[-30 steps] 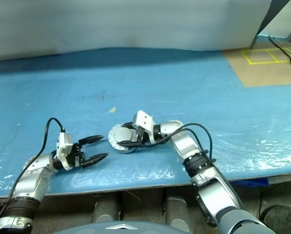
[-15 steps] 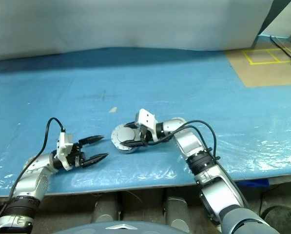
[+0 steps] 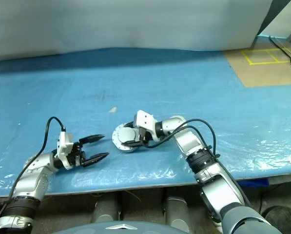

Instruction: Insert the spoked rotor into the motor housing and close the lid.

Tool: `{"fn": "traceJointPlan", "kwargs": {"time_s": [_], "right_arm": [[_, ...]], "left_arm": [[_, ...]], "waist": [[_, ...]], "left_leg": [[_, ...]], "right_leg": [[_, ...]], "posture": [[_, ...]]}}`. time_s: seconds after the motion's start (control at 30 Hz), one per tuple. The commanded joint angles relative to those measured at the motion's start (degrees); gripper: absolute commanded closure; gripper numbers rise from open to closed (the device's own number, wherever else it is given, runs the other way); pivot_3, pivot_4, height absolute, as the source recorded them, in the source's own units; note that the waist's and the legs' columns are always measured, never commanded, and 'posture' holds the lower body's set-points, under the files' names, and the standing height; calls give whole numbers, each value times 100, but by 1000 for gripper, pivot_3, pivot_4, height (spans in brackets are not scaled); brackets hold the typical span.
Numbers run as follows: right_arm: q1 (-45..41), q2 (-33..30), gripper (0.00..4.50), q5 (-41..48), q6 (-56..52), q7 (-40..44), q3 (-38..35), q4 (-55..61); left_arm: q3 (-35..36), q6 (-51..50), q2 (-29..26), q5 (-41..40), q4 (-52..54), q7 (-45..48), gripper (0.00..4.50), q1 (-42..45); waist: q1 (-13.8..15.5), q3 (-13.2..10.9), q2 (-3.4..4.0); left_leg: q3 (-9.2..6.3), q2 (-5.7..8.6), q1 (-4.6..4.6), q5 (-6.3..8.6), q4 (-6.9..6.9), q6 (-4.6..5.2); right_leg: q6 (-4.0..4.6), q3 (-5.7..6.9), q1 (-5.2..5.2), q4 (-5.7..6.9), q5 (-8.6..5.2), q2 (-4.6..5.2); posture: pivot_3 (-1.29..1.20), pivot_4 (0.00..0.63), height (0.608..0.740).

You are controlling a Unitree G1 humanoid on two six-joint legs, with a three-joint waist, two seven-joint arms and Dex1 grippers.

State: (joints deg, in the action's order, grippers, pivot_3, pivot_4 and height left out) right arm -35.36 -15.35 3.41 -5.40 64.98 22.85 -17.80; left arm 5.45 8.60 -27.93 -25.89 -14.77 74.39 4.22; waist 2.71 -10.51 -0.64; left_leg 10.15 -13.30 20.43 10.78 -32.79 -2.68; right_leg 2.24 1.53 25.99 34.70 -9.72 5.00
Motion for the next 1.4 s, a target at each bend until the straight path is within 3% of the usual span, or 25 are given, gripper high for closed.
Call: {"fn": "traceJointPlan", "kwargs": {"time_s": [0.03,0.67,1.1,1.4], "right_arm": [[-27,-149,1533,-242,49,-36,94,-133],[-101,-216,1533,-509,-178,-205,333,-518],[-201,-157,1533,-303,-439,-195,222,-381],[-321,-226,1533,-637,-412,-442,354,-354]], "left_arm": [[11,-45,-27,-60,222,-39,498,-44],[-7,-142,-24,-74,321,-98,498,-77],[-9,-119,-19,-80,277,-48,498,-117],[-26,-117,-14,-74,263,-28,498,-105]], "waist": [[0,0,0],[1,1,-1],[1,2,-4],[-3,2,-4]], "left_leg": [[0,0,-1,0,0,0],[-4,10,-79,1,8,1],[-15,36,-91,1,56,1],[-16,37,-87,1,58,1]], "right_leg": [[0,0,-1,0,0,0],[-26,-5,-76,-7,-15,5],[-27,-10,-77,-20,-16,12],[-27,-10,-74,-23,-16,12]], "posture": [[0,150,740],[0,150,740],[0,150,740],[0,150,740]]}}
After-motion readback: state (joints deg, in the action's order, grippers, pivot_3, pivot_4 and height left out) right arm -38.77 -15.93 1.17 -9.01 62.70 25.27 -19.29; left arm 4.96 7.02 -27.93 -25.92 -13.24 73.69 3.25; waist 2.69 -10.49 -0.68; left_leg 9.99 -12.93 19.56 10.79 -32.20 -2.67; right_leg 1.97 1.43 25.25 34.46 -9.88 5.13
